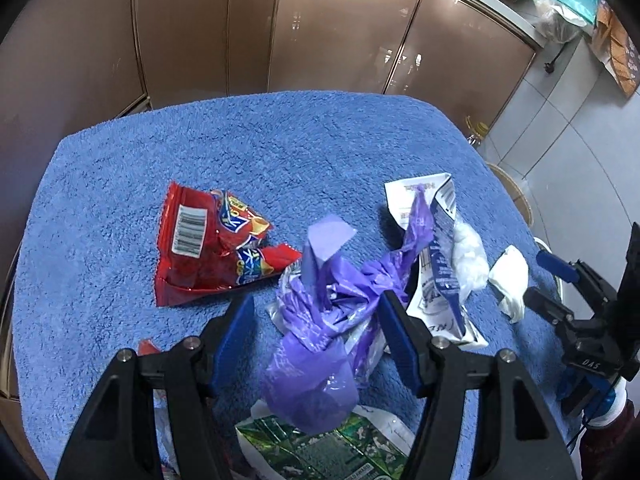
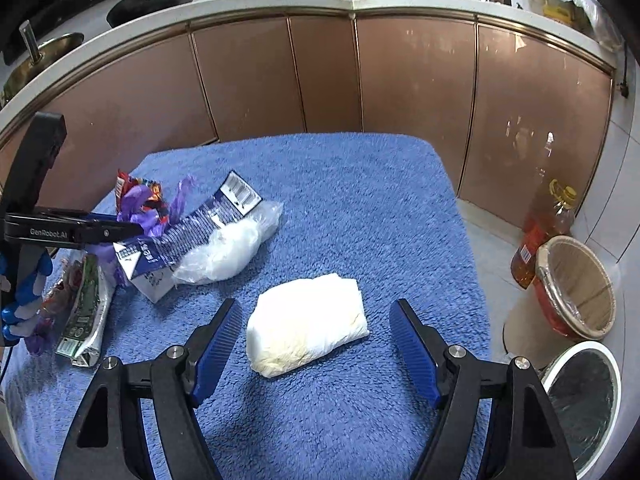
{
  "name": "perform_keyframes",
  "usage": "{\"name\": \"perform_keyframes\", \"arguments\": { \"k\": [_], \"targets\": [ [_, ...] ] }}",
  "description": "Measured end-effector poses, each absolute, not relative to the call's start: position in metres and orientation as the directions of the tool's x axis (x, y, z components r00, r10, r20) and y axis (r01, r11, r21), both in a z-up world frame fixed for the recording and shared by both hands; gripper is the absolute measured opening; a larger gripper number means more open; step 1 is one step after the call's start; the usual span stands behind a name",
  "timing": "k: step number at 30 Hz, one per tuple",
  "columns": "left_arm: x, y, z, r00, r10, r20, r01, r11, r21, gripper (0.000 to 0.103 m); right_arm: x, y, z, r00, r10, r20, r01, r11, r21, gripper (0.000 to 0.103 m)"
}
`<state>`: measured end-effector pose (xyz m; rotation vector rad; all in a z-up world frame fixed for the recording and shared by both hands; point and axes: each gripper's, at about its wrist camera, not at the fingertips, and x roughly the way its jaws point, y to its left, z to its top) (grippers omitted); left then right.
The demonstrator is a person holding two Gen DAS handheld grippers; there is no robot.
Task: Collect trash
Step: 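Grasp the purple plastic bag with left tool while right tool grasps white tissue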
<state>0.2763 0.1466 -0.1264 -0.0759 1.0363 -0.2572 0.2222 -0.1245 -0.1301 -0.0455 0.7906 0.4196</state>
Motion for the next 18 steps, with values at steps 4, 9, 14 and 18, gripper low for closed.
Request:
{"name": "perform_keyframes", "arguments": {
  "k": [4, 9, 14, 18],
  "targets": [
    [0.278, 0.146, -0.13, 0.472, -0.274, -0.838, 0.183, 0.96, -0.211, 0.048, 0.227, -0.126, -0.133, 0.607, 0.354, -0.711, -0.376, 0.917, 0.136, 0.074],
    [0.275, 0.143, -0.129, 0.481, -0.268, -0.835, 0.196, 0.961, -0.196, 0.046, 0.232, -0.128, -0.139, 0.582, 0.353, -0.732, -0.36, 0.92, 0.157, 0.054],
    [0.27, 0.146, -0.125, 0.498, -0.264, -0.826, 0.188, 0.963, -0.194, 0.044, 0.235, -0.129, -0.141, 0.573, 0.351, -0.741, -0.349, 0.922, 0.167, 0.038],
    [0.265, 0.154, -0.119, 0.52, -0.265, -0.812, 0.164, 0.964, -0.21, 0.044, 0.234, -0.128, -0.141, 0.573, 0.352, -0.74, -0.354, 0.921, 0.164, 0.029]
  ]
}}
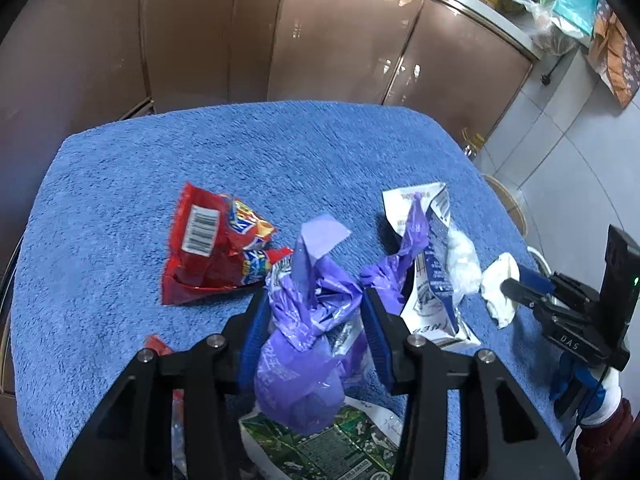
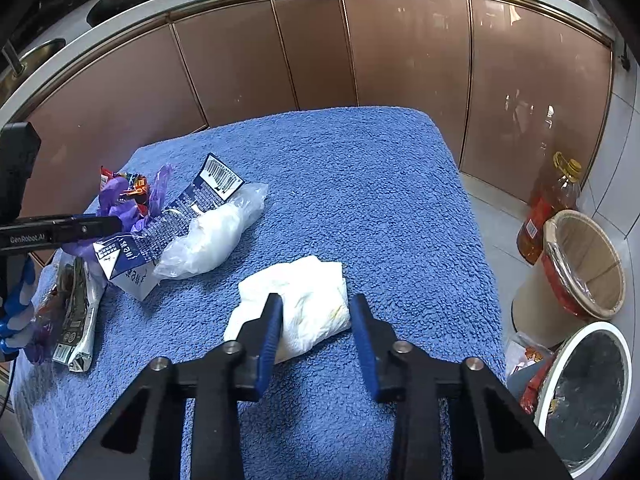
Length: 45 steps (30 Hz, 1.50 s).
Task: Collect trash
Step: 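Grasp the purple plastic bag with left tool while right tool grasps white tissue, then carry both items over the steel bin and open both tools to drop them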
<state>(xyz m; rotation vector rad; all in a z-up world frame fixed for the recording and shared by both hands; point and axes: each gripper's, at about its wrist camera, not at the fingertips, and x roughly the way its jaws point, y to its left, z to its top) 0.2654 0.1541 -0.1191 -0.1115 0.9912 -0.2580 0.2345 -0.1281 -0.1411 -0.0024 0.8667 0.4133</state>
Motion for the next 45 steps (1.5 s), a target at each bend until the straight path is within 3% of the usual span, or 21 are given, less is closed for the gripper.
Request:
{"name": "perform_keyframes", "arguments": {
  "k": [6, 29, 39, 45],
  "targets": [
    [0.254, 0.162, -0.103, 0.551, -0.258, -0.793, 0.145, 0.966, -0.214, 0.043, 0.224, -0.125, -0.134, 0.608, 0.349, -0.713, -0.376, 0.918, 0.129, 0.025],
    [0.134, 0.149, 0.002, 0.695, -0.272, -0.666, 0.192, 0.962, -0.193, 0.043, 0.103, -0.141, -0.045, 0.716, 0.425, -0.554, -0.419, 0.896, 0.146, 0.024],
    [0.103, 0.104, 0.019, 0.695, -0.335, -0.636, 0.273, 0.942, -0.197, 0.043, 0.061, -0.161, -0.02, 0.763, 0.421, -0.49, -0.396, 0.904, 0.16, 0.024],
    [0.113, 0.045, 0.026, 0.661, -0.409, -0.629, 0.372, 0.907, -0.199, 0.043, 0.052, -0.202, -0.017, 0.815, 0.331, -0.476, -0.29, 0.943, 0.16, 0.024]
  ]
}}
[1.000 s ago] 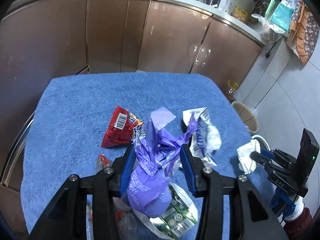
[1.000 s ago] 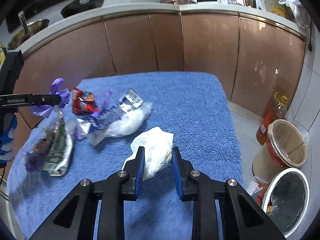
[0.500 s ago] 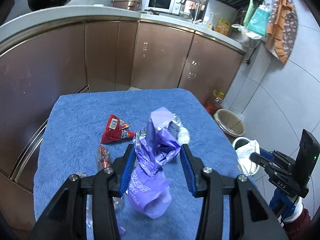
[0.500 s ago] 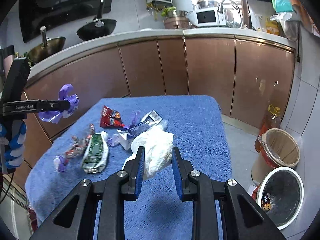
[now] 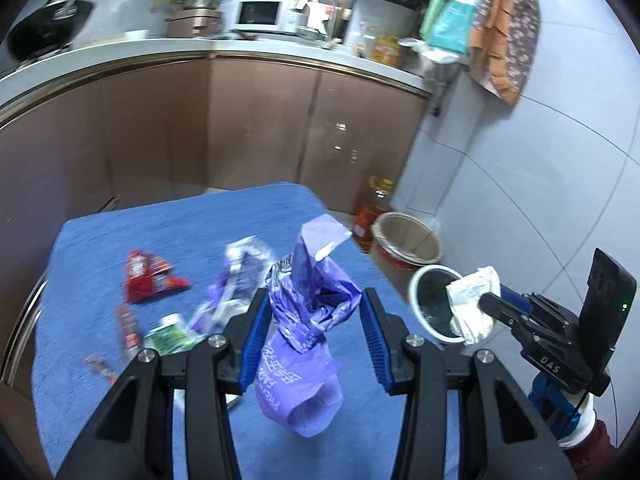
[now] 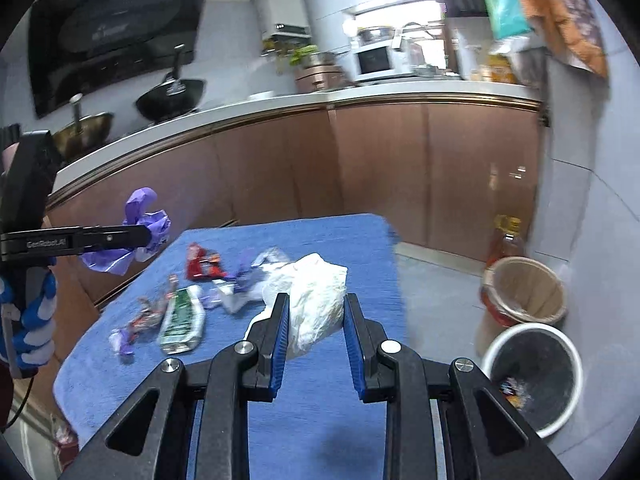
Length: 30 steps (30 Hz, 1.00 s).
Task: Collect trash
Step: 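Carry both items over the steel bin and open both tools to drop them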
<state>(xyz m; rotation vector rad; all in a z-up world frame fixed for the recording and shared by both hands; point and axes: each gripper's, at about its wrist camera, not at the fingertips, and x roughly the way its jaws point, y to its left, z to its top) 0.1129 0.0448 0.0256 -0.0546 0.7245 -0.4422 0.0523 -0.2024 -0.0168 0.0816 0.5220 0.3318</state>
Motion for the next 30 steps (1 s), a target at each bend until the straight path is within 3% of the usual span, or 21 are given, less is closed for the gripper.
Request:
{"name": "perform_keyframes", "arguments": {
  "k": [15, 30],
  "targets": [
    [0.19, -0.176, -0.024, 0.403, -0.567, -0.718, 0.636, 0.738, -0.225, 0.043, 0.06, -0.372, -0.068, 0.817, -0.096, -0.569, 0.199, 0.972, 0.122, 0.025],
    [0.265, -0.359, -0.113, 0.209, -0.541, -0.815, 0.714, 0.654, -0.252, 0.045, 0.121, -0.465, -0.162, 0.683, -0.184, -0.707, 0.377, 0.918, 0.125, 0.027]
  ]
}}
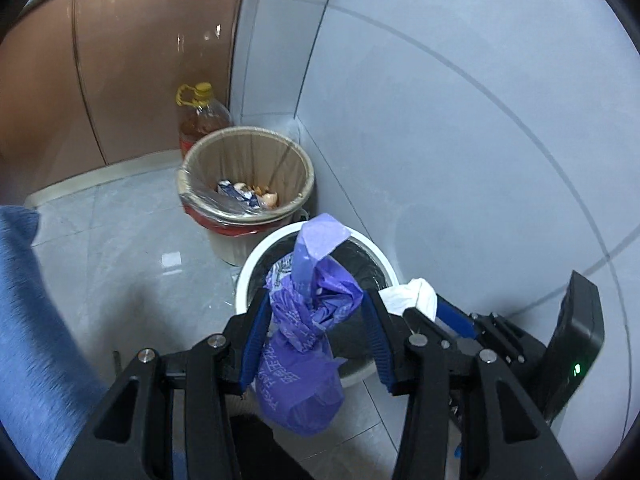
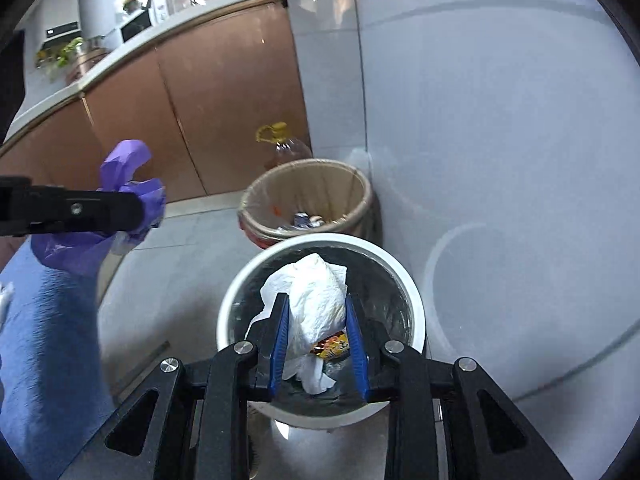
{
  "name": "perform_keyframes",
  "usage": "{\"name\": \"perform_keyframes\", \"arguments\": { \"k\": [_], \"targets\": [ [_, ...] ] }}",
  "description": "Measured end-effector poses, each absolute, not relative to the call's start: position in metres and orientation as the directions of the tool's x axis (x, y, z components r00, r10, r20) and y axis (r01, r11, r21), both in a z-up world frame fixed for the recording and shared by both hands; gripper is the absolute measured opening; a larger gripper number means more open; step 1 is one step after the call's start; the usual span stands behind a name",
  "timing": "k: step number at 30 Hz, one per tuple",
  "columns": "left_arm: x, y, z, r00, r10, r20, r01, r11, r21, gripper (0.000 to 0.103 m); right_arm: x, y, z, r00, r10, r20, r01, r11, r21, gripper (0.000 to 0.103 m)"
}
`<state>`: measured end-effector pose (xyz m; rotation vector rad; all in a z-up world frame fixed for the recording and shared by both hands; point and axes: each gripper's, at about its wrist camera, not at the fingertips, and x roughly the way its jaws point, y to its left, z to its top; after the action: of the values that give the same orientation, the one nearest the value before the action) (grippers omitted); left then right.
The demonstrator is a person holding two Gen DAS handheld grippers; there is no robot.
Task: Collect trash
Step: 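Carry both items over the steel bin and open both tools to drop them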
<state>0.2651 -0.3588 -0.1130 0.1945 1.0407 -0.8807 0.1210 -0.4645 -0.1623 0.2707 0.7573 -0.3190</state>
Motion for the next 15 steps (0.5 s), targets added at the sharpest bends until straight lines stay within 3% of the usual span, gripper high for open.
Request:
{"name": "perform_keyframes", "arguments": {
  "k": [5, 9, 15],
  "targets": [
    [0.278, -0.383, -0.141, 0.161, -0.526, -0.835, 0.694, 0.662, -0.283, 0.047, 0.131, -0.471, -0.181, 0.655, -0.189, -0.731, 0.398, 0.909, 0.121, 0.029],
    [0.287, -0.393, -0.153, 0.144, -0.526, -0.838, 0.676, 0.671, -0.305, 0.048, 0.135, -0.475, -0.191, 0.638, -0.192, -0.746, 0.416, 0.901, 0.124, 0.04],
    [0.289, -0.394, -0.155, 0.144, -0.532, -0.834, 0.669, 0.674, -0.314, 0.051, 0.13, -0.472, -0.192, 0.629, -0.197, -0.752, 0.424, 0.898, 0.119, 0.046]
  ]
}}
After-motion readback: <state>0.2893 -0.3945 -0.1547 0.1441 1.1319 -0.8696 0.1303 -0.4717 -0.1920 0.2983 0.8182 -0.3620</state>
